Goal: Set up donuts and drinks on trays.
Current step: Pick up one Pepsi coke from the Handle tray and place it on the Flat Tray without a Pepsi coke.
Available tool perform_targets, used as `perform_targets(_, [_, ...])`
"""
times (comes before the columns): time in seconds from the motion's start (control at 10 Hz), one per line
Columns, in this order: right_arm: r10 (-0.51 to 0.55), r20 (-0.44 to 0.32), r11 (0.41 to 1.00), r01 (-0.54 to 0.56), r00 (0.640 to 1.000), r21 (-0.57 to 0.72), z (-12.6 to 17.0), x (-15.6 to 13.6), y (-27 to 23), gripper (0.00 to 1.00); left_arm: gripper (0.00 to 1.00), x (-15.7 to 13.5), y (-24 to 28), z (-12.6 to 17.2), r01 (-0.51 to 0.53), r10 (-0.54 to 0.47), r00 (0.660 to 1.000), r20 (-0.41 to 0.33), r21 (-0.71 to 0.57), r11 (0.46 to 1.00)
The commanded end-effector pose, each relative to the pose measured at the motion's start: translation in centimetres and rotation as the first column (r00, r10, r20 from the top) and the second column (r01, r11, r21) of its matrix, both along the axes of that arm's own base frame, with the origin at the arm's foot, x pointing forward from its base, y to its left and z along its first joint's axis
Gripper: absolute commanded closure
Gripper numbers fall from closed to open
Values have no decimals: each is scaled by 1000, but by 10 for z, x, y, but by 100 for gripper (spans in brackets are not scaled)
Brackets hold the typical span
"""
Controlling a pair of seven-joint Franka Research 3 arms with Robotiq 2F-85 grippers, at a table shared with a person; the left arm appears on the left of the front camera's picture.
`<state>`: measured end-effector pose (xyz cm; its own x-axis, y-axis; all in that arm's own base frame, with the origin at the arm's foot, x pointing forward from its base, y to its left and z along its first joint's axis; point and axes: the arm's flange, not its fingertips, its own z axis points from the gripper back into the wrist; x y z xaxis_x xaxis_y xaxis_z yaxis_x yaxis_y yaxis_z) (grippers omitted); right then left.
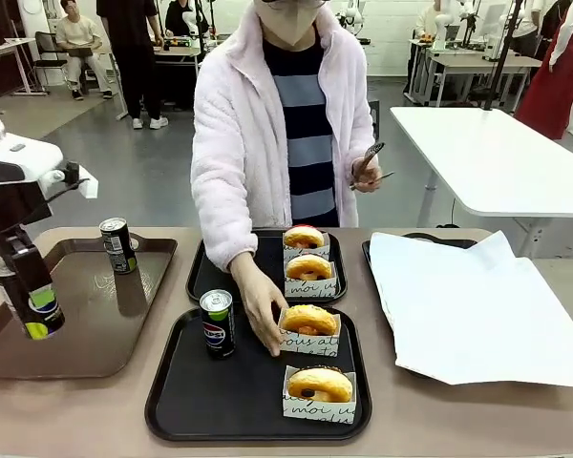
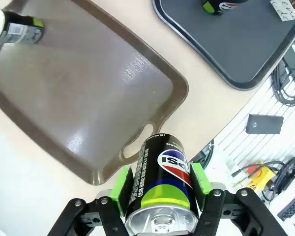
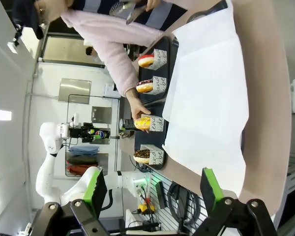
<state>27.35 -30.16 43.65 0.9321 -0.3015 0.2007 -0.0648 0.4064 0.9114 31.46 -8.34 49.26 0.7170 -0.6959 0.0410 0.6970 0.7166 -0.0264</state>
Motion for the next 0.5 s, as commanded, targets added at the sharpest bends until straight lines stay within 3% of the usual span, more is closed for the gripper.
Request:
perform_targets(0.0, [1, 13, 1000, -1, 1000, 9, 1, -1, -1, 0, 40, 6, -11, 1, 12, -12, 999, 39, 11, 1000])
perform_targets(0.3, [1, 13, 1000, -1, 1000, 9, 1, -1, -1, 0, 40, 43, -50, 4, -13, 10, 998, 63, 51, 999])
perform_targets(0.4, [1, 13, 1000, -1, 1000, 9, 1, -1, -1, 0, 40, 78, -71, 10, -25, 21, 996, 84, 46, 999])
